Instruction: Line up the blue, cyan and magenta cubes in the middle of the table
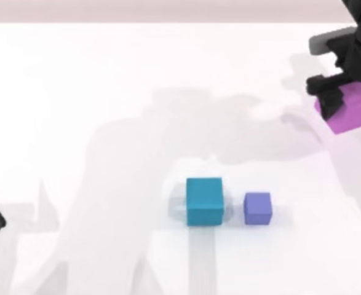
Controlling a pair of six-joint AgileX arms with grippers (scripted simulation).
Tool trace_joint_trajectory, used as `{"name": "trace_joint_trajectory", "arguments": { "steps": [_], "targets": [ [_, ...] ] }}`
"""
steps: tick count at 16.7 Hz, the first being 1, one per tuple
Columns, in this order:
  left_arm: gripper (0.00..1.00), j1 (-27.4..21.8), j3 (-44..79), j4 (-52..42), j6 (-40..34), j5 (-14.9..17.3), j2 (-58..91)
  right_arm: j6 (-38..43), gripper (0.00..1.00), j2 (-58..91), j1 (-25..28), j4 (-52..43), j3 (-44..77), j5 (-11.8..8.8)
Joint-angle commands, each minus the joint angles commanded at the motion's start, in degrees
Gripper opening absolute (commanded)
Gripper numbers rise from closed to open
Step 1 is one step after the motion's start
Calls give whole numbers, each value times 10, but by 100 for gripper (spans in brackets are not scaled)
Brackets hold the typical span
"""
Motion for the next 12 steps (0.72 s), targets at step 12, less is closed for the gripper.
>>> {"name": "trace_joint_trajectory", "arguments": {
  "steps": [12],
  "targets": [
    [100,0,0,0,0,0,0,290,0,178,196,-174,327,3]
  ]
}}
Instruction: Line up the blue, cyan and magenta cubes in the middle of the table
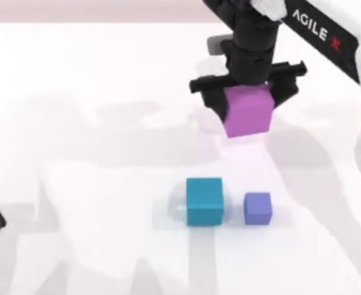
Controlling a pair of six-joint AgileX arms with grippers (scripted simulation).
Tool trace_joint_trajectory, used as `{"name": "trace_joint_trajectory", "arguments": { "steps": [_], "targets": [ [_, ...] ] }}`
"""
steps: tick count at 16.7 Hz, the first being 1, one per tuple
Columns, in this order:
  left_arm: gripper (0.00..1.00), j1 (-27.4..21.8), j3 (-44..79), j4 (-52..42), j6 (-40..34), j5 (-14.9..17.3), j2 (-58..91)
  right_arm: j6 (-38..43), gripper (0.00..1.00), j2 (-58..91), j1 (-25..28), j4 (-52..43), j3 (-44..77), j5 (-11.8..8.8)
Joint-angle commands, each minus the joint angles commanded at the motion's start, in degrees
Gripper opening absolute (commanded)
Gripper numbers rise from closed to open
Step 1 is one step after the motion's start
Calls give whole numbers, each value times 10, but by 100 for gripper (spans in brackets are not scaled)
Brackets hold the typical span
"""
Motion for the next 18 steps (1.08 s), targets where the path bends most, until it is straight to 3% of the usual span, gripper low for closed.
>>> {"name": "trace_joint_trajectory", "arguments": {
  "steps": [5,9,14,15,18],
  "targets": [
    [100,0,0,0,0,0,0,221,0,109,143,-118,245,0],
    [100,0,0,0,0,0,0,333,0,158,223,-176,358,3],
    [100,0,0,0,0,0,0,354,0,168,241,-187,379,5],
    [100,0,0,0,0,0,0,355,0,197,243,-155,442,-1],
    [100,0,0,0,0,0,0,355,0,220,243,-166,466,1]
  ]
}}
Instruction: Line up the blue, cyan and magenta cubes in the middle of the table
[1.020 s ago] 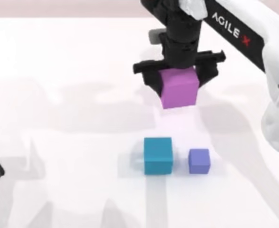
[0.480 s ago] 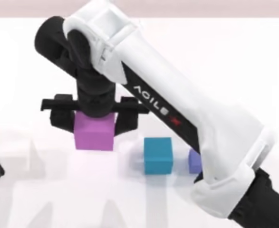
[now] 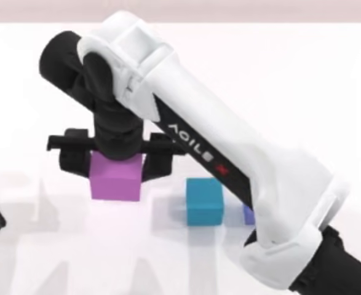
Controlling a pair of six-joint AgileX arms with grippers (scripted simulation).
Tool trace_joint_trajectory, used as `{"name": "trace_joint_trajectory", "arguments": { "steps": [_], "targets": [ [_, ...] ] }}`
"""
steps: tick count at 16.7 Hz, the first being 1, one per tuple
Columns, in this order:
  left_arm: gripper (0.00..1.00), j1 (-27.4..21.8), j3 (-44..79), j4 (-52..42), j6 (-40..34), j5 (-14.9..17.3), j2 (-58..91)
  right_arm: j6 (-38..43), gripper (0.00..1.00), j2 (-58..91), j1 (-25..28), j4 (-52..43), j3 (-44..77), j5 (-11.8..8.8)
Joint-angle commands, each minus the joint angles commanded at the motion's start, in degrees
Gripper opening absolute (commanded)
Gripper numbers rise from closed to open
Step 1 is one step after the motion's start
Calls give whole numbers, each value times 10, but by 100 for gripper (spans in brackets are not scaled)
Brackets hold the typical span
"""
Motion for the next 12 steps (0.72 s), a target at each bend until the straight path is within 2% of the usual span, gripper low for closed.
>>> {"name": "trace_joint_trajectory", "arguments": {
  "steps": [6,11,12],
  "targets": [
    [100,0,0,0,0,0,0,1,0,119,-1,-50,118,6],
    [100,0,0,0,0,0,0,1,0,128,-1,-55,127,7],
    [100,0,0,0,0,0,0,1,8,128,-1,-55,127,7]
  ]
}}
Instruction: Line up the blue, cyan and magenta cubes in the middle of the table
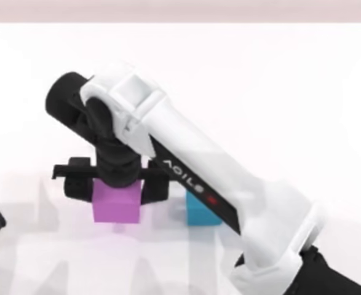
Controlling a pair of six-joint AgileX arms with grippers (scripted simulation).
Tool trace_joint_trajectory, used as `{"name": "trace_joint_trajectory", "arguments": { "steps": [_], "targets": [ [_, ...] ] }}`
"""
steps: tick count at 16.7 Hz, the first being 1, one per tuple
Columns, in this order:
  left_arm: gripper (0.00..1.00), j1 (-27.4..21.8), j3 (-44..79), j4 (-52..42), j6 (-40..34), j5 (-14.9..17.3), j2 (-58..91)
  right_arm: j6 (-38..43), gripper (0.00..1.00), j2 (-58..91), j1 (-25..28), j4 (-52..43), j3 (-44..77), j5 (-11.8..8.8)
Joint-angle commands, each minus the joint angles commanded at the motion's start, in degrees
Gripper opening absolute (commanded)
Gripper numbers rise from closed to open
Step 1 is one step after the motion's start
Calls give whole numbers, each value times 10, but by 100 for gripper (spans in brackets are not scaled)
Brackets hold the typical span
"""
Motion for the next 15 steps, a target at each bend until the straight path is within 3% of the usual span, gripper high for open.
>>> {"name": "trace_joint_trajectory", "arguments": {
  "steps": [12,15],
  "targets": [
    [100,0,0,0,0,0,0,0,98,0,0,0,0,0],
    [100,0,0,0,0,0,0,0,100,0,0,0,0,0]
  ]
}}
